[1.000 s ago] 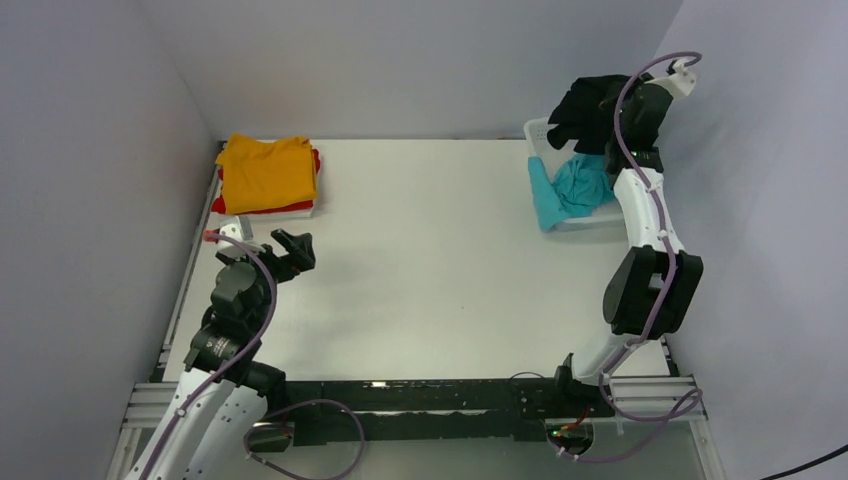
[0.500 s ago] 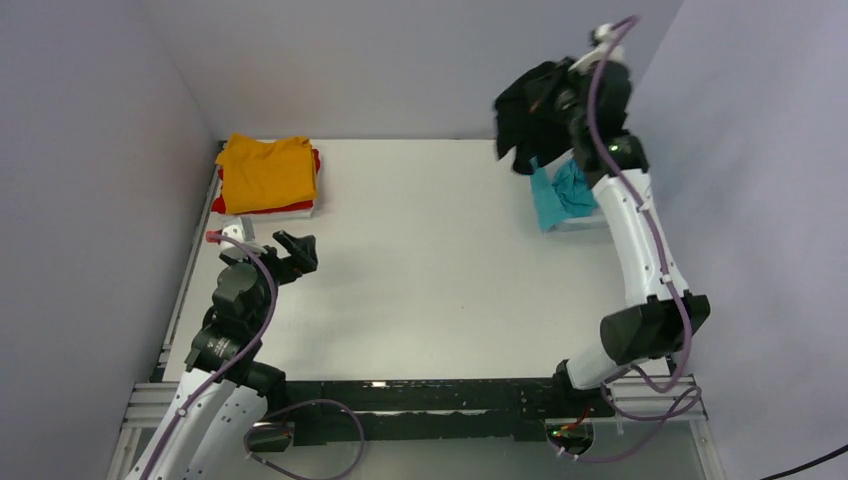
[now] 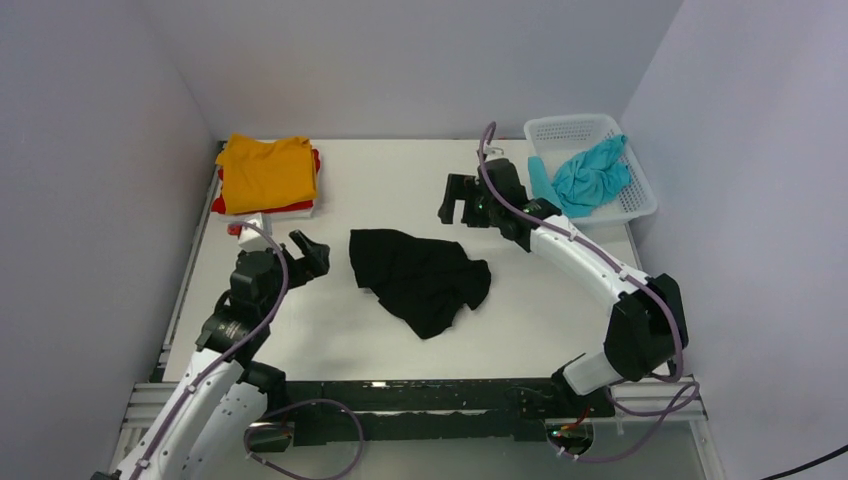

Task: Fold and stack the t-shirts
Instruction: Move the tshirt to the center of the board, then flatten out the tshirt

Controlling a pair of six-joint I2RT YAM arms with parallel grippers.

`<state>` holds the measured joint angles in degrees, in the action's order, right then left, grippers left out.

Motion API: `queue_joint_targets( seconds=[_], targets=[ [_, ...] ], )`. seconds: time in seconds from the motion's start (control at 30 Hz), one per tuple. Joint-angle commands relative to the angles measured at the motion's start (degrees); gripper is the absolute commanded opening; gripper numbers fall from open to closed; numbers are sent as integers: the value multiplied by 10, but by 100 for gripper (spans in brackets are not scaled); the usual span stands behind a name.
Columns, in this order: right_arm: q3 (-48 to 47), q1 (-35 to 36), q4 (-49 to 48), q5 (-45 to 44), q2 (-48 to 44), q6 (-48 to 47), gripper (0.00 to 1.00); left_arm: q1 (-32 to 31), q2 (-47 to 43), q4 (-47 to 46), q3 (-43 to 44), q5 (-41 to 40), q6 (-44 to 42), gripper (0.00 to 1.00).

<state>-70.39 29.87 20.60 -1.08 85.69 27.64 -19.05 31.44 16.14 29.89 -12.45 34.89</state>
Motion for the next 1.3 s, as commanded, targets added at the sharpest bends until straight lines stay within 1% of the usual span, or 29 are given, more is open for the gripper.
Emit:
queue_joint_targets(
  seconds=[0.0,0.1,0.17,0.27,0.4,0.47,0.53,0.63,0.73,0.8,0.83,0.87,0.9,0.97,1.0,1.1,1.17,1.27],
  targets=[
    [78,-4,-62,-60,-56,0,100,2,46,-17,3,41,19,99],
    [144,-3,-78,-49,-85,-5,100,2,105,-62,-6,92,14,99],
    [175,-3,-69,-47,-99,-6,100,2,156,-79,0,128,16,99],
    [225,-4,-58,-50,-123,1,100,2,247,-130,4,204,15,99],
    [284,-5,-60,-62,-161,34,100,3,371,-179,33,251,19,98],
    [321,-5,-77,-56,-189,44,100,2,418,-189,51,288,19,92],
    [341,-5,-83,-70,-209,53,100,2,461,-201,57,320,24,88],
    [361,-5,-92,-72,-230,60,100,0,500,-228,47,340,37,86],
    [381,-5,-117,-42,-244,59,99,0,529,-259,43,351,48,80],
    [392,-5,-127,-28,-248,56,99,-1,546,-268,50,359,52,70],
    [396,-5,-132,-26,-247,56,98,-1,554,-273,52,363,54,63],
    [400,-5,-134,-25,-245,56,98,-1,560,-278,55,369,58,51],
    [403,-5,-139,-23,-243,57,97,-1,562,-282,56,372,59,35],
    [407,-5,-147,-15,-232,58,95,-1,556,-280,57,370,62,5],
    [409,-6,-155,-9,-226,56,94,-1,549,-269,58,365,61,0],
    [412,-5,-186,4,-204,56,92,-2,519,-254,50,349,54,0],
    [409,-5,-202,0,-184,61,92,-2,497,-248,42,339,51,0],
    [402,-5,-242,-13,-158,60,89,-3,462,-224,38,324,41,0]
  ],
)
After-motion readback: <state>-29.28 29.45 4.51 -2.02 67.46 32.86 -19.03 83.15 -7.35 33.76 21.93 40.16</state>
